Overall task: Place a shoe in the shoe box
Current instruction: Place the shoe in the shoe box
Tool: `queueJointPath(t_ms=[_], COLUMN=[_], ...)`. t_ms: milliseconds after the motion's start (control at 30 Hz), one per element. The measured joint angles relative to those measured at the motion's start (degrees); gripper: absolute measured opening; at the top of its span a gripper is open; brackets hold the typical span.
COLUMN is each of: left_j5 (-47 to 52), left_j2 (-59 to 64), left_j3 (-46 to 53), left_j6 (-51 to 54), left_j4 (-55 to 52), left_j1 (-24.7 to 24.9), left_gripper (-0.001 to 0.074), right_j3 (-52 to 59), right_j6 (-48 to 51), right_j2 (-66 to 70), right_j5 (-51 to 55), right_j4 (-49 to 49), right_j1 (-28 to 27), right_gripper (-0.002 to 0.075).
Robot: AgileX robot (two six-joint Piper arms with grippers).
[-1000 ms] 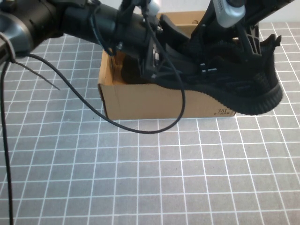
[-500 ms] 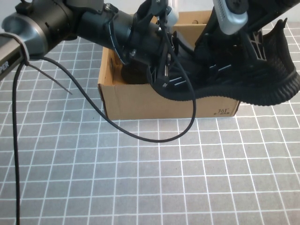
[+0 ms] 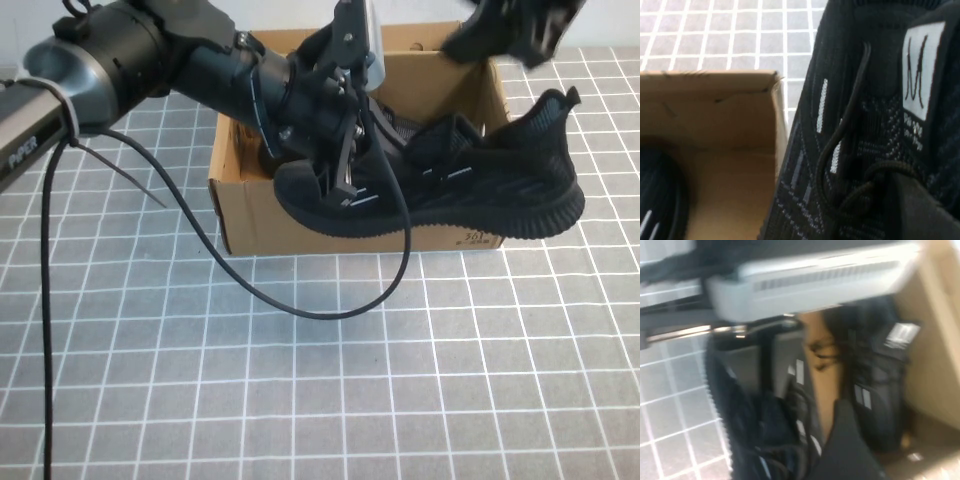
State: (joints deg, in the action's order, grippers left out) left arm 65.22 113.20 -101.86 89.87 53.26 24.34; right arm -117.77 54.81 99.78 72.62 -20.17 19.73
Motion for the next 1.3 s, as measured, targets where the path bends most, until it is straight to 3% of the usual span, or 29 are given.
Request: queueJointPath(t_ms=[100, 167, 333, 433, 700, 967, 1300], left_j5=[-0.48, -0.48, -5.12, -9.35, -17.28, -18.51, -19.94], left_j2=[-0.53, -1.03, -1.93, -2.19, 0.78, 6.20, 8.04], left_j3=[-0.99, -3.23, -9.64, -10.29, -10.29, -10.29, -10.29], left_j6=[-1.10, -3.21, -8.36, -8.94, -7.99, -7.72, -5.21], left_j4=[-2.71, -5.73, -11.80, -12.98, -15.96, -17.19, -16.86], left_j1=[0.14, 0.14, 0.14, 0.14, 0.14, 0.03, -0.31], left_gripper=[0.0021, 0.0021, 0.0021, 0.0021, 0.0021, 0.0021, 0.0021], right_j3=[-1.61, -1.83, 0.41, 4.91, 21.61, 38.71, 47.95], right_j6=[-5.91, -10.22, -25.61, -29.67, -35.90, -38.96, -40.10], right_j2=[-1.56, -3.02, -8.39, -13.08, -26.15, -39.12, -47.46], right_j5=[0.01, 0.01, 0.01, 0.01, 0.01, -3.50, -5.97], right_j4=[4.37, 7.12, 16.53, 18.61, 16.85, 16.28, 15.65], right_j1=[0.00, 0.00, 0.00, 0.00, 0.00, 0.00, 0.00], right_gripper=[0.0377, 0.0309, 0.0057, 0.0006, -0.0014, -0.0016, -0.0016])
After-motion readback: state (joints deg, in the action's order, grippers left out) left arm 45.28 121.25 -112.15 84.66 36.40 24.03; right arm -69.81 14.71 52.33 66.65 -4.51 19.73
